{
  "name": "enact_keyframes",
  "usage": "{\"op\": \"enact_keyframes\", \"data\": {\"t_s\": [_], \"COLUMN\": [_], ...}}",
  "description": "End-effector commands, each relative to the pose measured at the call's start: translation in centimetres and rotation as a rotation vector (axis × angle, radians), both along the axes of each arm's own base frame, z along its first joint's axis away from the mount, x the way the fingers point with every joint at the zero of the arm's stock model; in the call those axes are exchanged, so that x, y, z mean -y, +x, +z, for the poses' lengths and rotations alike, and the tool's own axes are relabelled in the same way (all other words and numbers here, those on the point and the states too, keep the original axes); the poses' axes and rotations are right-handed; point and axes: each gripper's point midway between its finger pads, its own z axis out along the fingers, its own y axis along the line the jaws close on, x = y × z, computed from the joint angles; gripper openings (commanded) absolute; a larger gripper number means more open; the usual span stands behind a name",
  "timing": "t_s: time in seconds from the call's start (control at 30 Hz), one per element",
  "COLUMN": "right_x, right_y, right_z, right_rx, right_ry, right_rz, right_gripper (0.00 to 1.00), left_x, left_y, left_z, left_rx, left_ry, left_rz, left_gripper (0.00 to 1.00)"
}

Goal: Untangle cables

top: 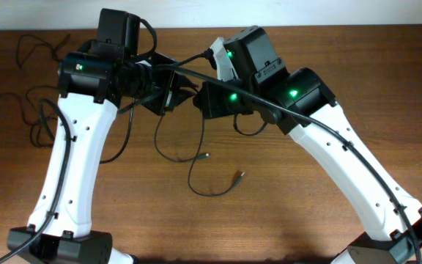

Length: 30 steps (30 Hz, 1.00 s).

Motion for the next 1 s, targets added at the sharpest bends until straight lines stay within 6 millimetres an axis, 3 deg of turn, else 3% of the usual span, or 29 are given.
{"op": "enact_keyframes", "data": {"t_s": [0.0,0.07,0.13,0.2,0.27,0.33,0.43,0.5,0.6,0.7,0.77,0.87,0.97], "right_x": [0.1,0.3,0.4,2.4,5.1,8.7,13.8,16.5,17.8,19.1,19.3,19.2,19.1], "right_y": [-0.8,-0.9,-1.1,-0.4,0.2,0.9,1.2,0.9,1.1,1.6,1.8,2.0,2.5], "right_z": [1.7,1.5,1.3,0.0,-1.3,-2.4,-3.7,-4.3,-4.5,-4.8,-5.2,-5.9,-6.8], "right_rx": [0.017,0.007,0.018,0.007,-0.034,-0.104,-0.211,-0.259,-0.263,-0.237,-0.242,-0.259,-0.277], "right_ry": [0.028,0.021,0.004,-0.087,-0.16,-0.209,-0.264,-0.299,-0.319,-0.384,-0.398,-0.409,-0.419], "right_rz": [0.008,0.007,0.025,-0.045,-0.12,-0.198,-0.307,-0.344,-0.358,-0.4,-0.405,-0.402,-0.4], "right_gripper": [0.04,0.13,0.53,0.9,0.95,0.99,0.98,0.99,0.98,0.98,0.98,0.98,0.98], "left_x": [-0.6,-1.5,-2.1,-3.5,-5.0,-5.1,-6.0,-8.9,-11.0,-10.7,-11.9,-17.0,-19.6], "left_y": [0.3,0.5,0.5,1.0,1.5,1.5,-0.3,-0.9,-1.6,-2.7,-3.3,-5.1,-7.0], "left_z": [-0.1,-0.8,-1.3,-1.9,-2.4,-2.5,-3.4,-4.2,-4.3,-2.1,0.3,5.3,7.0], "left_rx": [0.007,0.002,0.01,0.06,0.142,0.267,0.364,0.305,0.272,0.451,0.521,0.619,0.629], "left_ry": [0.022,0.081,0.127,0.233,0.363,0.454,0.599,0.746,0.802,0.827,0.871,0.956,0.963], "left_rz": [0.02,0.054,0.055,0.053,-0.008,-0.2,-0.495,-0.508,-0.521,-0.706,-0.638,-0.407,-0.289], "left_gripper": [0.0,0.0,0.0,0.0,0.0,0.0,0.0,0.0,0.0,0.0,0.0,0.0,0.0]}}
